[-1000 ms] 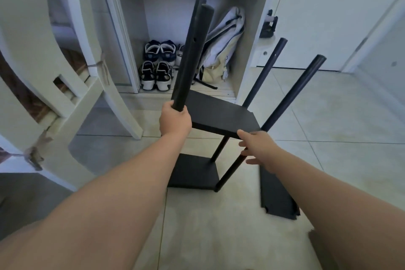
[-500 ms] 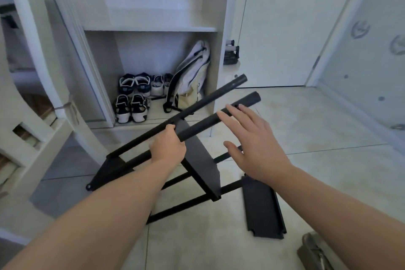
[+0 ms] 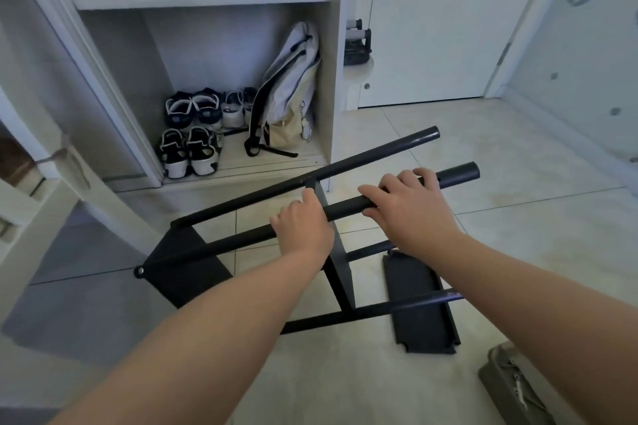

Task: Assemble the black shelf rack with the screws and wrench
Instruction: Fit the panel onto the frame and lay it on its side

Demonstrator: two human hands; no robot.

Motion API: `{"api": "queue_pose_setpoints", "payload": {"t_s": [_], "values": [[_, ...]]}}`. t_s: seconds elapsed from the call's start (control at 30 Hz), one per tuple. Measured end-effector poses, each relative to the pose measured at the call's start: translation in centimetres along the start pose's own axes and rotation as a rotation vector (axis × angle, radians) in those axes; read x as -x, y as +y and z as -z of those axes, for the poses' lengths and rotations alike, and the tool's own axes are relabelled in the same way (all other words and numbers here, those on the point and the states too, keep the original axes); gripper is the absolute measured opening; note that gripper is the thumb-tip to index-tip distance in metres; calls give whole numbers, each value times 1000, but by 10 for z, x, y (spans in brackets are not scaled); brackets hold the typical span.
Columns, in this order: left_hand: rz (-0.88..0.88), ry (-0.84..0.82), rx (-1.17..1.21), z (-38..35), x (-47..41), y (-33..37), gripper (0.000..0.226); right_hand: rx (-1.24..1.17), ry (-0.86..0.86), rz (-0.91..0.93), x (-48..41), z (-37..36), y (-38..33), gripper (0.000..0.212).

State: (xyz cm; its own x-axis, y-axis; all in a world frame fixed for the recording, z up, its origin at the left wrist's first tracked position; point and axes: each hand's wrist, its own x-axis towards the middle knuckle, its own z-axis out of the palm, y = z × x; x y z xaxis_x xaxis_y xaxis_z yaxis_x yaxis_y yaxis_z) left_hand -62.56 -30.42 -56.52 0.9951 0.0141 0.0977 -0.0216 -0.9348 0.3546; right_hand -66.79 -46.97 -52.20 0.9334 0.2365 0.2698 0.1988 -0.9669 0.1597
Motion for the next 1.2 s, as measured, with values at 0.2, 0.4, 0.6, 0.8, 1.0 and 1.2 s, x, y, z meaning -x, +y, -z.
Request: {"api": "queue_pose_setpoints", "payload": {"t_s": [0.2, 0.4, 0.6, 0.8, 1.0, 1.2], "values": [[-25, -269, 115, -12, -13, 3, 77, -117, 146, -47, 18, -33, 21, 18], [263, -750, 601, 5, -41, -1, 41, -136, 198, -28, 37, -53, 41, 21], [264, -879, 534, -15, -50, 2, 22, -149, 200, -38, 53, -66, 53, 20], [194, -907, 529, -34, -53, 2, 28, -169, 113, -84, 63, -73, 61, 20], [168, -906, 527, -44, -50, -8, 31, -230, -150, -136, 59, -83, 60, 29], [185, -871, 528, -57, -50, -34, 33, -251, -276, -125, 46, -101, 46, 32]]}}
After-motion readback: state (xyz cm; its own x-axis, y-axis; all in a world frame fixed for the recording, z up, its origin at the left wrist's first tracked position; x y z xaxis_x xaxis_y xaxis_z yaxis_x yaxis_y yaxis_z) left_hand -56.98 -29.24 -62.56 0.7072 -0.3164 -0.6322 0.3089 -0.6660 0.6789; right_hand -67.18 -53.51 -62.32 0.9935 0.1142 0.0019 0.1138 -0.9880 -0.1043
